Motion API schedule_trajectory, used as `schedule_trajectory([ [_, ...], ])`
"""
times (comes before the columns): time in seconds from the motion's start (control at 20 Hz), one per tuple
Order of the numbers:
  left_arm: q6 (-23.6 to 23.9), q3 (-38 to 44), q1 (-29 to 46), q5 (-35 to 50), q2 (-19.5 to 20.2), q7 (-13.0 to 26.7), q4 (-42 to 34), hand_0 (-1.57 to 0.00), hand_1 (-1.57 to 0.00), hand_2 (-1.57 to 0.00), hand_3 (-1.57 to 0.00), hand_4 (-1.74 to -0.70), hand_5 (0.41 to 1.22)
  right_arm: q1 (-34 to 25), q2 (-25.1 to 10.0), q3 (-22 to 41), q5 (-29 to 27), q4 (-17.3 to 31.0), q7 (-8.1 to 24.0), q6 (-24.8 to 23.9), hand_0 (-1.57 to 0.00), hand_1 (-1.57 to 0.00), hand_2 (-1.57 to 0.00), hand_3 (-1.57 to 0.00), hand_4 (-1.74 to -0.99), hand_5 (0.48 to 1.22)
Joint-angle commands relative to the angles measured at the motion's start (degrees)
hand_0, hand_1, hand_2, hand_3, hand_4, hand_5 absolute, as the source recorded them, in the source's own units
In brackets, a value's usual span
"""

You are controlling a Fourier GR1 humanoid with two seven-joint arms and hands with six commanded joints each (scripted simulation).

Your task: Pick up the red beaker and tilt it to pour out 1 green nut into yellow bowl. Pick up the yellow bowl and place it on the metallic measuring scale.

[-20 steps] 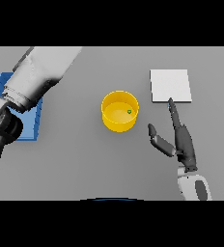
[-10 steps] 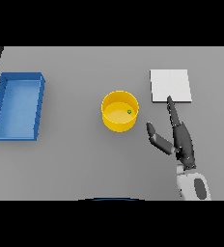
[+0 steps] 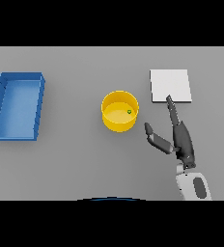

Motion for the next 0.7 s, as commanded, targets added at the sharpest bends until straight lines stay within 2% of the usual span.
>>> schedule_trajectory([
  [0.0,1.2,0.0,2.2,1.0,0.0,1.5,-2.6,-1.57,-1.57,-1.57,-1.48,-1.74,1.221,0.5,0.0,0.0,-0.1,-0.1,-0.7,0.0,0.0,0.0,0.0,0.0,-1.046,0.649],
  [0.15,3.7,0.3,9.7,5.0,1.0,6.8,-12.5,-1.57,-1.57,-1.57,-1.45,-1.74,1.221,0.8,-0.1,-0.1,-0.8,0.3,-0.8,0.7,0.0,0.0,0.0,0.0,-1.026,0.648],
  [0.2,5.3,0.1,12.7,6.1,0.8,7.7,-16.4,-1.57,-1.57,-1.57,-1.44,-1.74,1.221,0.5,0.5,0.4,0.3,0.4,-0.1,-0.1,0.0,0.0,0.0,0.0,-1.02,0.645],
  [0.3,8.1,-0.6,17.9,7.4,0.9,9.5,-22.6,-1.57,-1.57,-1.57,-1.45,-1.74,1.221,1.1,-0.2,0.1,-0.4,-0.6,-0.6,0.5,0.0,0.0,0.0,0.0,-1.02,0.646],
  [0.4,10.2,-0.7,22.3,8.9,1.2,11.0,-28.2,-1.57,-1.57,-1.57,-1.48,-1.74,1.221,0.5,0.0,-0.3,-1.6,0.6,-0.4,1.3,0.0,0.0,0.0,0.0,-1.014,0.648],
  [0.5,12.1,-1.1,25.8,9.9,1.6,11.7,-32.9,-1.57,-1.57,-1.57,-1.51,-1.74,1.221,1.2,-0.6,-0.5,-2.0,0.0,-2.0,1.6,0.0,0.0,0.0,0.0,-1.004,0.648],
  [0.6,13.5,-1.5,28.4,11.4,0.9,13.5,-35.6,-1.57,-1.57,-1.57,-1.53,-1.74,1.173,1.2,0.1,-0.2,-1.7,0.7,-1.5,1.2,0.0,0.0,0.0,0.0,-1.006,0.647],
  [0.65,14.3,-1.5,29.2,12.0,1.1,14.6,-37.0,-1.57,-1.57,-1.57,-1.54,-1.74,1.151,0.9,-0.3,-0.5,-2.1,0.7,-2.3,1.4,0.0,0.0,0.0,0.0,-1.012,0.65],
])
